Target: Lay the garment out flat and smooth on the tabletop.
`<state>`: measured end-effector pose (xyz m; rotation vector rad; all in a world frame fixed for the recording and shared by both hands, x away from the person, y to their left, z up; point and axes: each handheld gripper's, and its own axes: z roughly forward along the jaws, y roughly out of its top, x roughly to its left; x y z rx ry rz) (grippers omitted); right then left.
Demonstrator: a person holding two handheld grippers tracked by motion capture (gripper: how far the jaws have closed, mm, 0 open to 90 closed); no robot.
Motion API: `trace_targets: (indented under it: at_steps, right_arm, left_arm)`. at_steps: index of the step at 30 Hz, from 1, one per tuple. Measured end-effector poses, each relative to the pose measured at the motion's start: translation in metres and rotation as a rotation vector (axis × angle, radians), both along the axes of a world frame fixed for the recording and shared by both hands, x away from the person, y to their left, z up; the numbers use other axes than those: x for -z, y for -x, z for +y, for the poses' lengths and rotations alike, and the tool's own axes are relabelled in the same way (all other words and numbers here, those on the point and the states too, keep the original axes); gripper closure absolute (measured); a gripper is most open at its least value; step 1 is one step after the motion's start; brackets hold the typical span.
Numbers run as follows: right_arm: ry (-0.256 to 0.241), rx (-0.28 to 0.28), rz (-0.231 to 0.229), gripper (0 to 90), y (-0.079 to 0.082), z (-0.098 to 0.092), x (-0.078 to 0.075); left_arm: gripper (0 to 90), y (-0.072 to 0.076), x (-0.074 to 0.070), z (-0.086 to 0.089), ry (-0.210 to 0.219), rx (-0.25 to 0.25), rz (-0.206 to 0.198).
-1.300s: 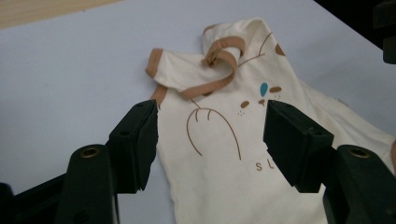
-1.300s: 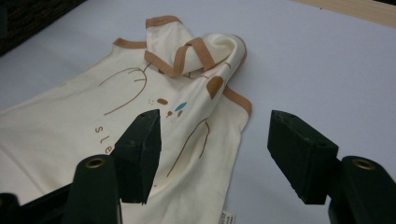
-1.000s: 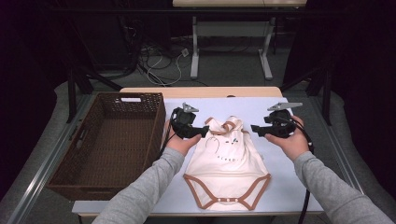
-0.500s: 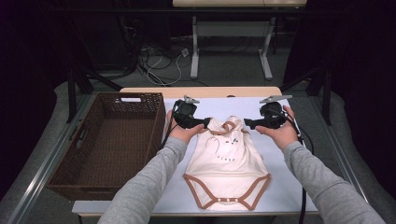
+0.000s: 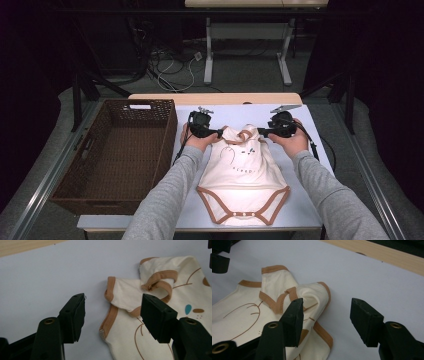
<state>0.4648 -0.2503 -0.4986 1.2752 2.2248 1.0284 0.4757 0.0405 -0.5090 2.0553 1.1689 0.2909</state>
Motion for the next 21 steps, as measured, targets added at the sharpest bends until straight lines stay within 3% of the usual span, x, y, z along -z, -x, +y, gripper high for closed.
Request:
trace_targets:
  at_steps: [5, 11, 17, 21]
  right_arm:
    - [0.023, 0.007, 0.007, 43.3, -0.005, 0.003, 0.012]
    - [0.011, 0.036, 0.015, 47.1, -0.007, 0.004, 0.024]
    - [-0.014, 0.09, 0.024, 50.6, -0.007, -0.001, 0.031]
    - [-0.025, 0.081, 0.039, 51.4, -0.007, -0.005, 0.033]
  left_arm:
    - [40.1, -0.005, 0.015, 0.003, -0.011, -0.023, -0.005]
    - [48.0, -0.007, 0.028, 0.004, 0.009, -0.041, 0.051]
    - [54.8, -0.006, 0.034, 0.001, 0.001, -0.044, 0.089]
    - [59.5, -0.005, 0.036, 0.0, -0.017, -0.033, 0.111]
